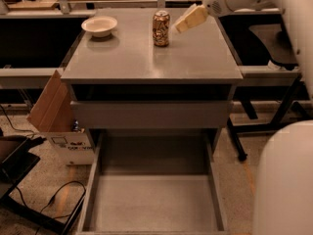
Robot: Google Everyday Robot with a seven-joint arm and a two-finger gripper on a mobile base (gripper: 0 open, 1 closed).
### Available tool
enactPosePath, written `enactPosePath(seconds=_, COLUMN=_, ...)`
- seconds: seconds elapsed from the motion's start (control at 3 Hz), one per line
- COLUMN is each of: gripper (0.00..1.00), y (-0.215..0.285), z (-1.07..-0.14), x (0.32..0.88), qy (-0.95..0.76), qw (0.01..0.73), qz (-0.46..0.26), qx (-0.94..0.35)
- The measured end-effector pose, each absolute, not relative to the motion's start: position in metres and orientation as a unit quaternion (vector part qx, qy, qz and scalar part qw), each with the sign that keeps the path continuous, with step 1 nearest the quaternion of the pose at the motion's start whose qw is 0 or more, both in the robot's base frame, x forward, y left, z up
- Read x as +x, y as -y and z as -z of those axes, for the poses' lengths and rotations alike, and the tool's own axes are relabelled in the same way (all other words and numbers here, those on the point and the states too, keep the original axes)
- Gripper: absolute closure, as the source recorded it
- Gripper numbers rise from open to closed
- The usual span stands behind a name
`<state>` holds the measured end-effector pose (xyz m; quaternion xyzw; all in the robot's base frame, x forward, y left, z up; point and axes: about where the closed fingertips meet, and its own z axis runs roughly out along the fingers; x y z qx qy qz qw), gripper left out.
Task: Place orange can into middle drawer
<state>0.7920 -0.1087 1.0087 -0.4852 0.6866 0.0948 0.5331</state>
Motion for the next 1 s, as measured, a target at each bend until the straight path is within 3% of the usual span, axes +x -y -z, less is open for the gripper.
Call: enactPosePath(seconds=1.0, gripper=0.0, y=0.078, z=-0.947, x=0.877, qy=-0.695, qw=0.574, qz=-0.182, qx=-0.394)
